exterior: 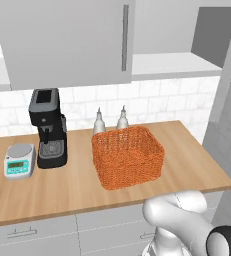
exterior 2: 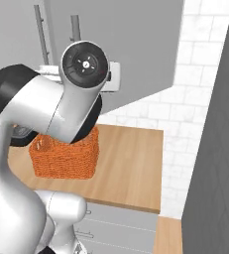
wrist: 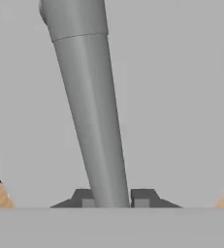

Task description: Open the cabinet, pick up the bread from the cabinet and place it in the basket. Then move the basket to the dining counter.

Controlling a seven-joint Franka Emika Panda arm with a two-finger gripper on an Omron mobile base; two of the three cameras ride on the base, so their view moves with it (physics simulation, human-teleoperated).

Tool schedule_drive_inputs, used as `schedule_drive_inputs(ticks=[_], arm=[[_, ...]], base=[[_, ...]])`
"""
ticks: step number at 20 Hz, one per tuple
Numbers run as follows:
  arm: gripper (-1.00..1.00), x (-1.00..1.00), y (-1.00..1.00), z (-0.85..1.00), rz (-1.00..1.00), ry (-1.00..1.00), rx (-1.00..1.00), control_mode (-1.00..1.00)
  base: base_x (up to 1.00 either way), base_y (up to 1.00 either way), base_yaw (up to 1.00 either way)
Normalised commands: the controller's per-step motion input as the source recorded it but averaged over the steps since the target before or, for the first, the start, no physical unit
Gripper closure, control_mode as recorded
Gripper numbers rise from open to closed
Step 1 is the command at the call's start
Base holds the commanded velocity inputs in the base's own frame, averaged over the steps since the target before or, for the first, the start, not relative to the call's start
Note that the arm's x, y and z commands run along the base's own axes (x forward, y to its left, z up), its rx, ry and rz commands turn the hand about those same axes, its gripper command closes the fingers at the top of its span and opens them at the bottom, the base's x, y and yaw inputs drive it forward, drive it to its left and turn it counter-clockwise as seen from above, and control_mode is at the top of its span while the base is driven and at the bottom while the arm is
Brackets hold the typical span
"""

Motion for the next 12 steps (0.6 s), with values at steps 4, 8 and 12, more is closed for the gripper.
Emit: schedule_drive_inputs(ticks=[4,8,12], arm=[[-1.00,-0.60,-0.15,-0.05,0.00,0.24,0.00,-1.00],[-1.00,-0.96,-0.05,0.00,-0.17,0.12,0.00,-1.00],[-1.00,-0.73,-0.01,-0.16,-0.29,-0.06,-0.04,-1.00]], base=[[0.00,0.00,0.00],[0.00,0.00,0.00],[0.00,0.00,0.00]])
